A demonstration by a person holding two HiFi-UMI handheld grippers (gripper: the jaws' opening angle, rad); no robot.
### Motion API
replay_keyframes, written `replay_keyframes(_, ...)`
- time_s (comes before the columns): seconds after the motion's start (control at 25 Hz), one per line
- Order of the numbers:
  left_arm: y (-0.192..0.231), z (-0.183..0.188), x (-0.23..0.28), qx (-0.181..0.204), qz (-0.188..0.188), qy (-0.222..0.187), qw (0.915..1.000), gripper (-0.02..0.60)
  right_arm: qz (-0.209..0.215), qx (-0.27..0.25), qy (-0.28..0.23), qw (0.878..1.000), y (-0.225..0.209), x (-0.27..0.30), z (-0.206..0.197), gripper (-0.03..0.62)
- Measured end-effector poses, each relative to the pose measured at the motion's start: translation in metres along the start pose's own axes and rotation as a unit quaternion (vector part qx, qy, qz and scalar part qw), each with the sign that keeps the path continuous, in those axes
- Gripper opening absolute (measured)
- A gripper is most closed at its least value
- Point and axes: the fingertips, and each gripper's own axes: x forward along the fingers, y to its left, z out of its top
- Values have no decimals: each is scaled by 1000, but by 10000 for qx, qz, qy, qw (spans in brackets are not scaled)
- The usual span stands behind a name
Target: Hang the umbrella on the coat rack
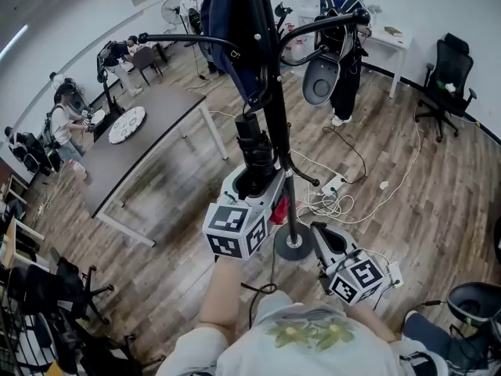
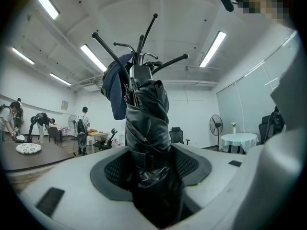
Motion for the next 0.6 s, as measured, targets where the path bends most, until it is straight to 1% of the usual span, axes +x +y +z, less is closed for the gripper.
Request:
replay_keyframes(0.24, 1, -5, 3, 24, 38, 87, 10000, 242, -2, 20, -3, 10000, -3, 1, 0, 5)
replay_keyframes(0.48, 3, -8, 4, 380, 244, 186, 9988, 242, -48, 57, -9, 10000, -6, 2, -2, 5)
replay_keyframes(0.6, 5, -9, 6, 389, 252, 217, 9987, 242, -74, 74, -11, 9999, -8, 2, -3, 5)
